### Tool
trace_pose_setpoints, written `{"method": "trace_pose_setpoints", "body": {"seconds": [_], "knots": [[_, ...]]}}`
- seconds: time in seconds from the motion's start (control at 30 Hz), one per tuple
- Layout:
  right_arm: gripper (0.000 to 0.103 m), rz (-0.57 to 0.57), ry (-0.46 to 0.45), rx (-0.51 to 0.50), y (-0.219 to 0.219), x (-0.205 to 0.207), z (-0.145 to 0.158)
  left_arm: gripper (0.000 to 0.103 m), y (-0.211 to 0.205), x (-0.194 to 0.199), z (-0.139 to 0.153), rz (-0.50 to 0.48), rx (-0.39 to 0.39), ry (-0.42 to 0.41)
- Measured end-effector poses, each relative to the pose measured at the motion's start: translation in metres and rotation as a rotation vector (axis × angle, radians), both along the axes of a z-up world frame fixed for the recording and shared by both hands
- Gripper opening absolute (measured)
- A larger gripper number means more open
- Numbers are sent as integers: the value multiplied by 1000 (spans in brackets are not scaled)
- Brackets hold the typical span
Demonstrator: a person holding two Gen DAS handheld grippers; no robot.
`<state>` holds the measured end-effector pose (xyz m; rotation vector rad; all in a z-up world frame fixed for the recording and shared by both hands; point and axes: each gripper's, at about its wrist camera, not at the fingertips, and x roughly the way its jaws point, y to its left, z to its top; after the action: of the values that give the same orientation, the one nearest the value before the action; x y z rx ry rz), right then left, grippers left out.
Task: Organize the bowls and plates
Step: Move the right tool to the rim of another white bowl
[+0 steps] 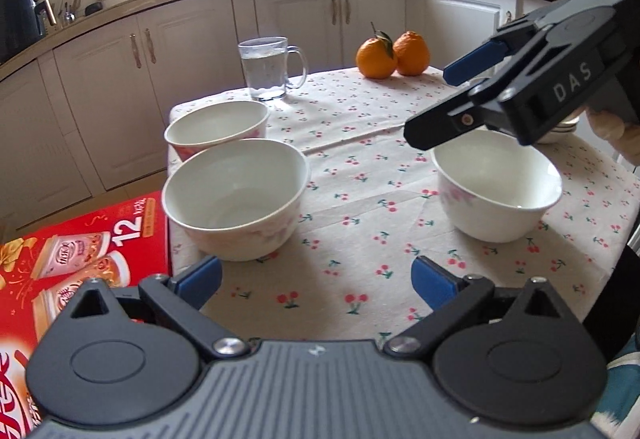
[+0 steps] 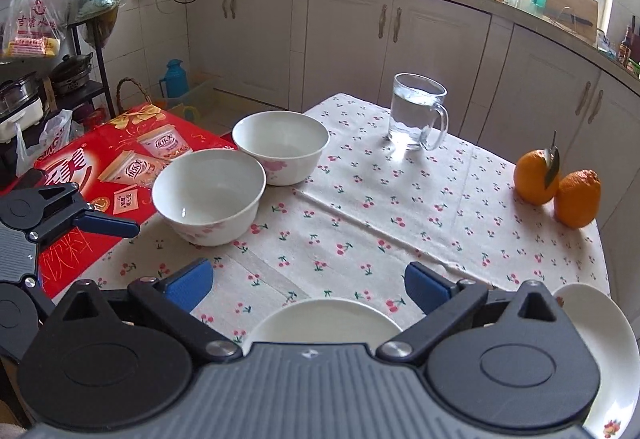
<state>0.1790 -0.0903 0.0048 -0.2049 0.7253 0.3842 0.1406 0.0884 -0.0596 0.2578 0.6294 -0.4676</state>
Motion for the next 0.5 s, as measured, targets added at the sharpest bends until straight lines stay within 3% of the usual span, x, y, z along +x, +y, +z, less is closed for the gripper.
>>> {"method": "trace_pose_setpoints", "body": {"seconds": [0.2, 0.5], "knots": [[103, 62, 8, 35, 26, 22, 0, 101, 16, 21, -7, 34, 15, -16], [102, 121, 80, 90, 58, 60, -14, 100, 27, 43, -14, 50, -40, -11]]}}
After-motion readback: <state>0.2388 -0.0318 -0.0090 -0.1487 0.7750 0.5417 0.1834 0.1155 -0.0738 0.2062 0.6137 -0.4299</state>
